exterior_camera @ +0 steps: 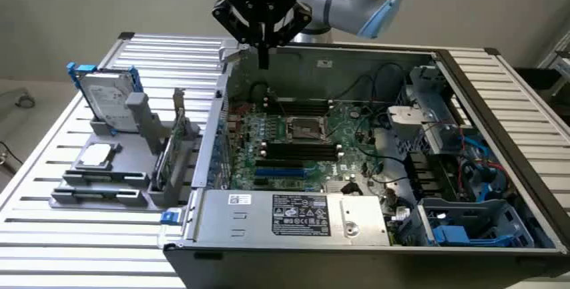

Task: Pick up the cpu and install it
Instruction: 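Reach for the cpu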

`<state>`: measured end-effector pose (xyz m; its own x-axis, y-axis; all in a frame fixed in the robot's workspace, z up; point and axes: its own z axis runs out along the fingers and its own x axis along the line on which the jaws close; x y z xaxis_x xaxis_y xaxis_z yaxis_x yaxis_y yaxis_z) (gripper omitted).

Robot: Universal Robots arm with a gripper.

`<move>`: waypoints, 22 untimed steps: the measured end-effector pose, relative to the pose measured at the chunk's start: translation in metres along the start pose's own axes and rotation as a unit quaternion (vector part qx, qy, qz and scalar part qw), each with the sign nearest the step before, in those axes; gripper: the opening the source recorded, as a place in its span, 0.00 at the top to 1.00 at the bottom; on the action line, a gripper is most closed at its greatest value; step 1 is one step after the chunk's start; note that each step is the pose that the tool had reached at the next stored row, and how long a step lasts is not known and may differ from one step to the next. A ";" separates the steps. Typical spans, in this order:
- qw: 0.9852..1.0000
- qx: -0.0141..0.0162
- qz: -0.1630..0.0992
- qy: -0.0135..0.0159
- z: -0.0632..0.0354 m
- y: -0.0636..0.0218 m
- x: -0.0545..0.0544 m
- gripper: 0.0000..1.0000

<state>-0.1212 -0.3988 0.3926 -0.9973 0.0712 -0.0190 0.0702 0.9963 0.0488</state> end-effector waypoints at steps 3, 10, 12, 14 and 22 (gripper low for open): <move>1.000 0.000 0.000 0.000 0.0000 0.0000 0.000 0.89; 1.000 0.000 0.000 0.000 0.0000 0.0000 0.000 0.89; 1.000 0.000 0.000 0.000 -0.0003 -0.0004 0.007 0.89; 1.000 0.000 0.000 0.000 -0.0003 -0.0001 0.017 0.89; 1.000 0.000 0.000 0.000 0.0000 0.0025 0.053 0.89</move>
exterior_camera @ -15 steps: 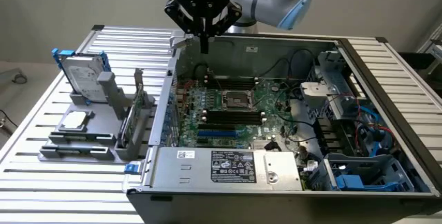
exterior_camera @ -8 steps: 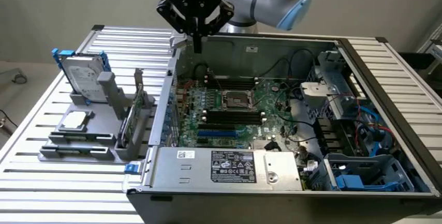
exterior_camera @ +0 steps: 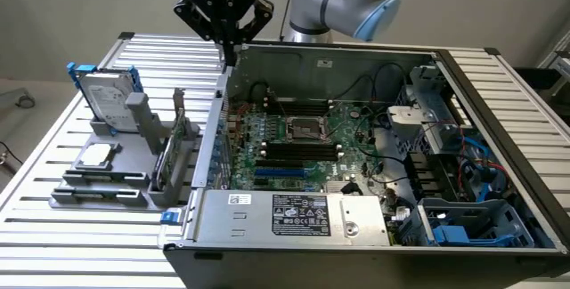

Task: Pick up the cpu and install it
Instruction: 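Reach for the cpu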

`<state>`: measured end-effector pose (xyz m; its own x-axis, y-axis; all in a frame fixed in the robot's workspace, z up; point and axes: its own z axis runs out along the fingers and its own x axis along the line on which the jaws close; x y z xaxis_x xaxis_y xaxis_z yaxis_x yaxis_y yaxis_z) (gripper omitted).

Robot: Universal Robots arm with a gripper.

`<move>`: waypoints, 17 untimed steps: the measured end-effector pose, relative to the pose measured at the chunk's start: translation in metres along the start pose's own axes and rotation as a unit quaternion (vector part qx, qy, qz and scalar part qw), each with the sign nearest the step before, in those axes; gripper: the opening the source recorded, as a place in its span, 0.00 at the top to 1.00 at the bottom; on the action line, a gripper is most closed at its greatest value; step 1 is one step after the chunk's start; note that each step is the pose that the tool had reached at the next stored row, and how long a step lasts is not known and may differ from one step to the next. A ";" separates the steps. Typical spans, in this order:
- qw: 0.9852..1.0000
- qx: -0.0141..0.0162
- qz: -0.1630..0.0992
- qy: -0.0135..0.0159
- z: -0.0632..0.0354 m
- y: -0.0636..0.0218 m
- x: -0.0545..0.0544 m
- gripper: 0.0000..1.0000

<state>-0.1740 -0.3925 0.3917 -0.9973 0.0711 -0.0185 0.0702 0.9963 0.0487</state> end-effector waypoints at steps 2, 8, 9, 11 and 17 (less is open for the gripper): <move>1.000 0.000 0.000 0.001 0.0001 0.0006 0.009 0.89; 1.000 0.000 0.000 0.003 0.0018 0.0021 0.037 0.89; 1.000 0.000 0.000 0.004 0.0022 0.0024 0.041 0.89; 1.000 0.000 0.000 0.006 0.0030 0.0028 0.050 0.89; 1.000 0.001 0.001 0.012 0.0053 0.0039 0.078 0.89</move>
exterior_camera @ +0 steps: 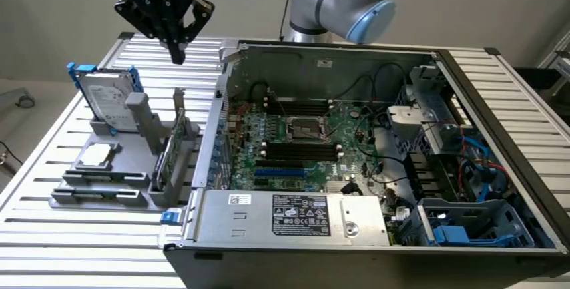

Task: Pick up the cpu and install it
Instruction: 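Reach for the cpu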

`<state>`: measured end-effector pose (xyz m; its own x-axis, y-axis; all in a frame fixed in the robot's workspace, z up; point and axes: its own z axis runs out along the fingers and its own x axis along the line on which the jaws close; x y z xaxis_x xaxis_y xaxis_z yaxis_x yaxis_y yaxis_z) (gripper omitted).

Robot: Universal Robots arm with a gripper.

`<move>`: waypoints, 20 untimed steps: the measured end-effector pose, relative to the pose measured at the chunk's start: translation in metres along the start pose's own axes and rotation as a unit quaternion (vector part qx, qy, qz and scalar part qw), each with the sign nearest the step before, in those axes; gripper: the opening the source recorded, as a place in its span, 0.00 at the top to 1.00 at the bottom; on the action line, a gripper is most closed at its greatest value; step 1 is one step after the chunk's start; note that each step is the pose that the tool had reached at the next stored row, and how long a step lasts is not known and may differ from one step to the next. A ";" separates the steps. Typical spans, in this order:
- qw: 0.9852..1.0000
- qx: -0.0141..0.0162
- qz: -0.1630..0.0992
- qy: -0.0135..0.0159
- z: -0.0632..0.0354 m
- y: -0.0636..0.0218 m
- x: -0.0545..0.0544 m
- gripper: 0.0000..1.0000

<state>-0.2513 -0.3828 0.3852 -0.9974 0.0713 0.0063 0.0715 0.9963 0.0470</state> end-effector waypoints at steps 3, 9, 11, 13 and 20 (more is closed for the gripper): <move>1.000 0.000 0.000 0.004 0.0015 0.0006 0.014 0.89; 1.000 0.001 0.000 0.011 0.0042 0.0016 0.041 0.89; 1.000 0.001 0.001 0.013 0.0052 0.0020 0.050 0.89; 1.000 0.001 0.001 0.016 0.0062 0.0023 0.060 0.89; 1.000 0.002 0.001 0.024 0.0094 0.0035 0.092 0.89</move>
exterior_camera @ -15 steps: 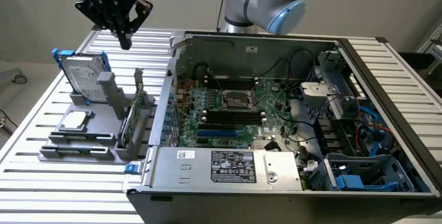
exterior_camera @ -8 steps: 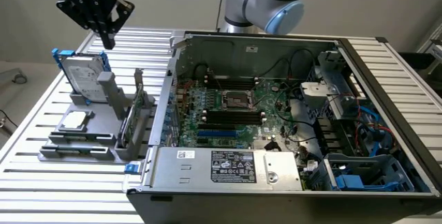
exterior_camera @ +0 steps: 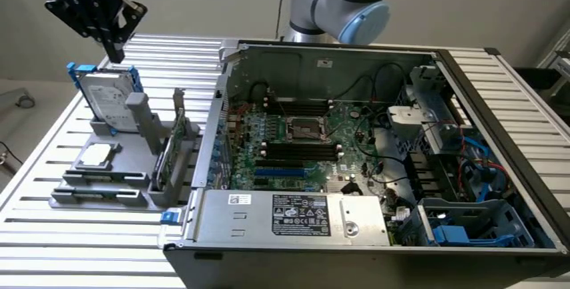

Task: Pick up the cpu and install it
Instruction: 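Reach for the cpu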

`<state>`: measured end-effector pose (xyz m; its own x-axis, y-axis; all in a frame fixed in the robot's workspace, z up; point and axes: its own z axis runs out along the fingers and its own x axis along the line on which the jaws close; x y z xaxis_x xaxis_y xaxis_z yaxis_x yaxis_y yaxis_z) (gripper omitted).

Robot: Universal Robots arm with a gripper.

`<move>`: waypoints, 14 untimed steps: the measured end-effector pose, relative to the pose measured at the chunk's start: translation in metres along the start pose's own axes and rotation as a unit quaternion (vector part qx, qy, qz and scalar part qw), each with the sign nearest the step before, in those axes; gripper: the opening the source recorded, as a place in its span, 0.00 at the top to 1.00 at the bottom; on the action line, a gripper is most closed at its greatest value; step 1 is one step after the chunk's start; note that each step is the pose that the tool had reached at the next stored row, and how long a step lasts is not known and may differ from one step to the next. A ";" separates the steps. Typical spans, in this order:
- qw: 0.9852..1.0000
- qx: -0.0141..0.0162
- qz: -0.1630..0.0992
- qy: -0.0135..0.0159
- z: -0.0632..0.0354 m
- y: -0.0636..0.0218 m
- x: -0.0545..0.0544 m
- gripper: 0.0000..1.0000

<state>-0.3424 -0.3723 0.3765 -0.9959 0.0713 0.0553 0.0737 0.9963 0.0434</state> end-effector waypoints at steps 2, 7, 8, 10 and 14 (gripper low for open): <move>1.000 0.000 0.000 0.003 0.0014 0.0003 0.009 0.89; 1.000 0.001 0.000 0.009 0.0050 0.0010 0.032 0.89; 1.000 0.001 0.000 0.010 0.0059 0.0011 0.036 0.89; 1.000 0.001 0.001 0.012 0.0077 0.0011 0.045 0.89; 1.000 0.002 -0.002 0.014 0.0112 0.0004 0.057 0.89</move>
<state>-0.4001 -0.3673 0.3685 -0.9943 0.0669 0.0834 0.0704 0.9967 0.0392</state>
